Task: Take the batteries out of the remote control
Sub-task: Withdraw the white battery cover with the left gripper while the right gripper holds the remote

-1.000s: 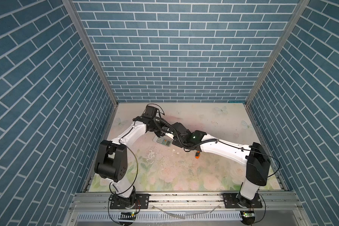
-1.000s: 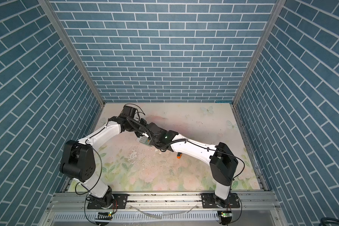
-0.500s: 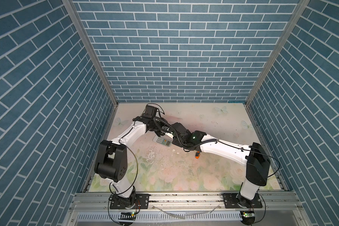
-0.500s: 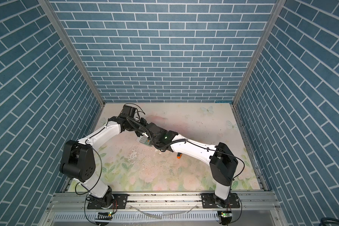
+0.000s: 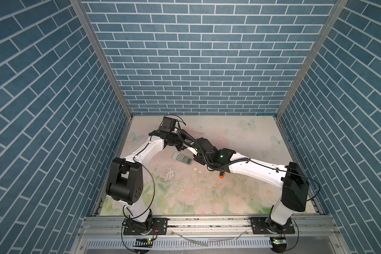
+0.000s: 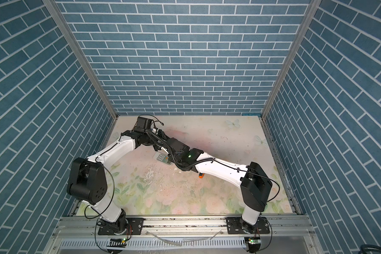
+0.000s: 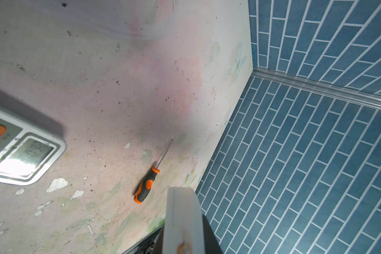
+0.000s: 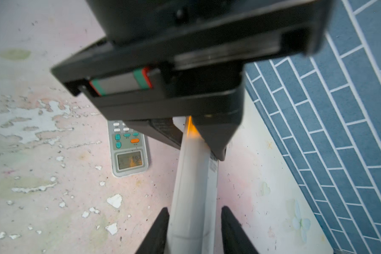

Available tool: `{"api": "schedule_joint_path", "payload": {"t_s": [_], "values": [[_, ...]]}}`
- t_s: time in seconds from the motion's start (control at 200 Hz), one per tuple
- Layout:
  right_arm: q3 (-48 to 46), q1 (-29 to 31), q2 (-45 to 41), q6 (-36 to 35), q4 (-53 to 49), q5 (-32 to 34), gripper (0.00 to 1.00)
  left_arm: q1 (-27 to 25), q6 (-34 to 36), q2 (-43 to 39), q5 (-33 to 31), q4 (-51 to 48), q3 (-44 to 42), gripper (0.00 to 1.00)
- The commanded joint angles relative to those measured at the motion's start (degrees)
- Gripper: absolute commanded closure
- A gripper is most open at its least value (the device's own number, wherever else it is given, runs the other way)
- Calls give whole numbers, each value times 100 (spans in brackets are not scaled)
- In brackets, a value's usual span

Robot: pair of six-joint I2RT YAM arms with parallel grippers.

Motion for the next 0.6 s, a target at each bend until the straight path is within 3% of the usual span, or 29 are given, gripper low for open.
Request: {"api": "schedule_joint_path", "payload": {"t_s": [0.0, 0.25, 0.38, 0.595], "values": [[-229, -19, -379, 171, 353, 82, 56, 78, 245, -47, -62, 65, 152, 100], [-634, -19, -893, 478, 349, -135, 49, 110, -43, -51, -63, 569, 96, 100], [-772, -41, -1203, 1093, 7, -445, 48, 111, -138, 14, -113, 1436, -46, 100], [-1082, -301, -1622, 2395, 176, -781, 48, 111, -380, -138, -434, 3679, -775, 100]]}}
